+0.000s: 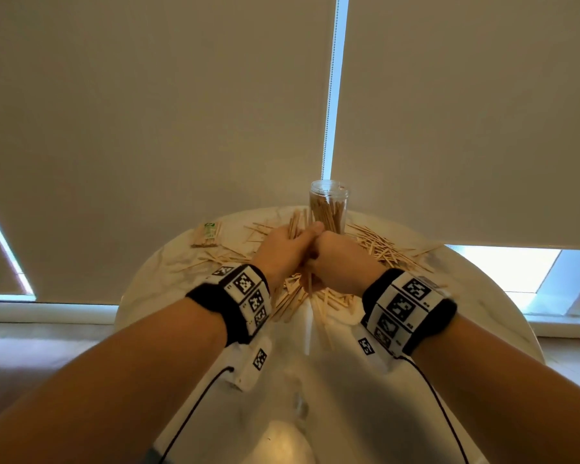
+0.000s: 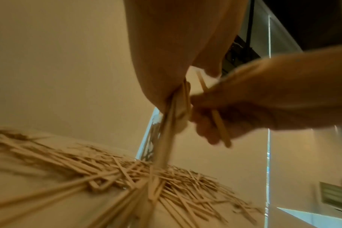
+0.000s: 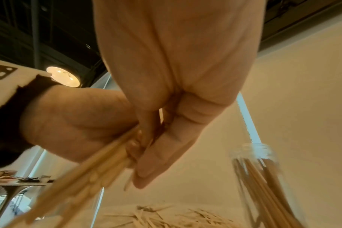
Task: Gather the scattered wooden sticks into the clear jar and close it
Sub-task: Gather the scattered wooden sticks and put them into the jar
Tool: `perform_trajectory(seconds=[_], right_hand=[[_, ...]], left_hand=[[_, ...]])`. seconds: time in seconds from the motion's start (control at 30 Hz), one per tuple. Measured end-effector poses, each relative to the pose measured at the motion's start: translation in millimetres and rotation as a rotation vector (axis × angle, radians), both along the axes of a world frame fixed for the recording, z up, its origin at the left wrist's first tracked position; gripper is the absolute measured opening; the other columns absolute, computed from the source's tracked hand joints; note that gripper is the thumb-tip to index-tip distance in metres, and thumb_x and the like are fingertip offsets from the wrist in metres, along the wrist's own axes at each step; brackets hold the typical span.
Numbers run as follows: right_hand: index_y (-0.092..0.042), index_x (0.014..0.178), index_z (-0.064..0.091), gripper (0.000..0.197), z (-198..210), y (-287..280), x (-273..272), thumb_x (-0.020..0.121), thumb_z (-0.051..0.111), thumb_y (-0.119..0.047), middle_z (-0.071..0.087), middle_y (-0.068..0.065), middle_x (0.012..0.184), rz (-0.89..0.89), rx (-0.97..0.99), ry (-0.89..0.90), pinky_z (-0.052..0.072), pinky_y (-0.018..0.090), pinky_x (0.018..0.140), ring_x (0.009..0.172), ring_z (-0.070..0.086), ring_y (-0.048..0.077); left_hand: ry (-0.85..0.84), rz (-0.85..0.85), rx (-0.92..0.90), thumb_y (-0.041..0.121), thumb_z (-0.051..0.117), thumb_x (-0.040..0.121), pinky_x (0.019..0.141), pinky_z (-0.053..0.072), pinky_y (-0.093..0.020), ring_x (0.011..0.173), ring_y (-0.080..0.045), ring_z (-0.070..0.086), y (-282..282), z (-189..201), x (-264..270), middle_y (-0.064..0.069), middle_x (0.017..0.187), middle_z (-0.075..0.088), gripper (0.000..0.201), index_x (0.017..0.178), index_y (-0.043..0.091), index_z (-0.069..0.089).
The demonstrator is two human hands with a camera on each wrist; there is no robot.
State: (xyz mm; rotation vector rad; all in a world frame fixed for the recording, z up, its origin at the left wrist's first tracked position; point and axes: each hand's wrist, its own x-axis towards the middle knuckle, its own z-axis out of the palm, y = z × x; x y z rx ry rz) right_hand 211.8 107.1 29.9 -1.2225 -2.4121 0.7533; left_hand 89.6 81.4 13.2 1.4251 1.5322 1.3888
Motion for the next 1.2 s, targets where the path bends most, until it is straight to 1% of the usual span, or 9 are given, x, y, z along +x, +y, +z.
perform_trajectory(seconds=[0.1, 0.23, 0.33, 0.5, 0.67, 0.77, 0.87, 1.0, 1.2], right_hand=[[-0.01, 0.097, 0.071, 0.026, 0.4, -4.0, -8.6, 0.1, 0.056, -0.031, 0.076, 0.001, 0.079, 0.035, 0.054, -0.103, 0.062, 0.033, 0.077, 0.071, 0.075, 0.011], [-0.009, 0.089, 0.074, 0.046, -12.8, 1.7, -4.5, 0.096, 0.057, -0.051, 0.076, 0.001, 0.08, -0.042, 0.017, -0.318, 0.058, 0.031, 0.078, 0.076, 0.073, 0.014], [-0.01, 0.072, 0.064, 0.045, -21.2, 1.5, -2.6, 0.096, 0.058, -0.048, 0.068, 0.0, 0.071, -0.063, 0.051, -0.573, 0.055, 0.03, 0.073, 0.066, 0.064, 0.016], [-0.015, 0.063, 0.047, 0.051, -26.6, 0.2, -9.1, 0.089, 0.064, -0.056, 0.061, 0.002, 0.084, -0.059, 0.02, -0.764, 0.054, 0.036, 0.09, 0.083, 0.058, 0.021], [-0.007, 0.094, 0.071, 0.027, -24.1, 5.7, -14.1, 0.089, 0.073, -0.033, 0.072, 0.008, 0.102, -0.013, -0.052, -0.754, 0.057, 0.034, 0.087, 0.09, 0.066, 0.022], [-0.004, 0.093, 0.07, 0.019, -22.9, 3.8, -14.0, 0.092, 0.067, -0.023, 0.07, 0.008, 0.1, 0.003, -0.036, -0.796, 0.052, 0.027, 0.064, 0.088, 0.064, 0.022], [-0.009, 0.091, 0.064, 0.015, -25.3, 0.6, -12.1, 0.095, 0.061, -0.023, 0.06, 0.004, 0.086, -0.001, 0.031, -0.844, 0.041, 0.023, 0.053, 0.082, 0.056, 0.019], [-0.005, 0.12, 0.065, 0.03, -30.6, 0.1, -6.5, 0.099, 0.054, -0.023, 0.054, 0.005, 0.095, 0.002, 0.043, -0.912, 0.044, 0.029, 0.072, 0.087, 0.05, 0.02], [-0.004, 0.123, 0.063, 0.034, -35.1, -3.6, 7.5, 0.099, 0.049, -0.024, 0.056, 0.011, 0.106, -0.032, -0.009, -0.871, 0.049, 0.033, 0.085, 0.098, 0.056, 0.026]], left_hand=[[0.006, 0.164, -0.041, 0.044, 0.043, 0.101, 0.072, 0.052, -0.044, 0.067, -0.024, 0.059, 14.3, -9.5, -9.3, -0.002, 0.071, 0.061, 0.038, 0.08, 0.017, 0.058], [0.17, 0.244, -0.143, 0.046, 0.032, 0.105, 0.084, 0.054, -0.041, 0.082, -0.029, 0.069, 20.7, -6.6, -35.4, -0.007, 0.078, 0.066, 0.044, 0.1, 0.011, 0.059], [0.34, 0.208, -0.281, 0.043, 0.034, 0.106, 0.073, 0.055, -0.038, 0.071, -0.025, 0.069, 18.2, -9.7, -53.4, -0.005, 0.073, 0.062, 0.041, 0.115, 0.008, 0.053], [0.68, 0.178, -0.539, 0.047, 0.064, 0.092, 0.052, 0.042, -0.025, 0.056, -0.018, 0.052, 7.2, -21.3, -71.7, -0.007, 0.078, 0.061, 0.048, 0.109, 0.003, 0.063], [0.865, 0.074, -0.734, 0.06, 0.076, 0.074, 0.077, 0.051, -0.033, 0.104, -0.027, 0.066, 1.5, -34.4, -55.8, -0.01, 0.111, 0.068, 0.073, 0.122, 0.006, 0.06], [1.032, 0.051, -0.731, 0.054, 0.075, 0.079, 0.076, 0.048, -0.03, 0.104, -0.025, 0.063, 2.5, -40.5, -44.0, -0.009, 0.114, 0.066, 0.066, 0.12, 0.006, 0.059], [1.112, 0.028, -0.685, 0.035, 0.064, 0.094, 0.073, 0.046, -0.028, 0.093, -0.023, 0.061, 3.9, -40.0, -33.3, -0.008, 0.094, 0.063, 0.038, 0.116, 0.003, 0.064], [1.168, 0.01, -0.7, 0.027, 0.057, 0.098, 0.081, 0.052, -0.028, 0.105, -0.024, 0.065, 2.7, -39.7, -21.3, -0.01, 0.102, 0.065, 0.03, 0.115, 0.004, 0.064], [1.147, -0.029, -0.735, 0.034, 0.051, 0.1, 0.074, 0.047, -0.028, 0.096, -0.022, 0.062, -1.9, -39.2, -15.1, -0.009, 0.103, 0.061, 0.035, 0.117, 0.006, 0.062]])
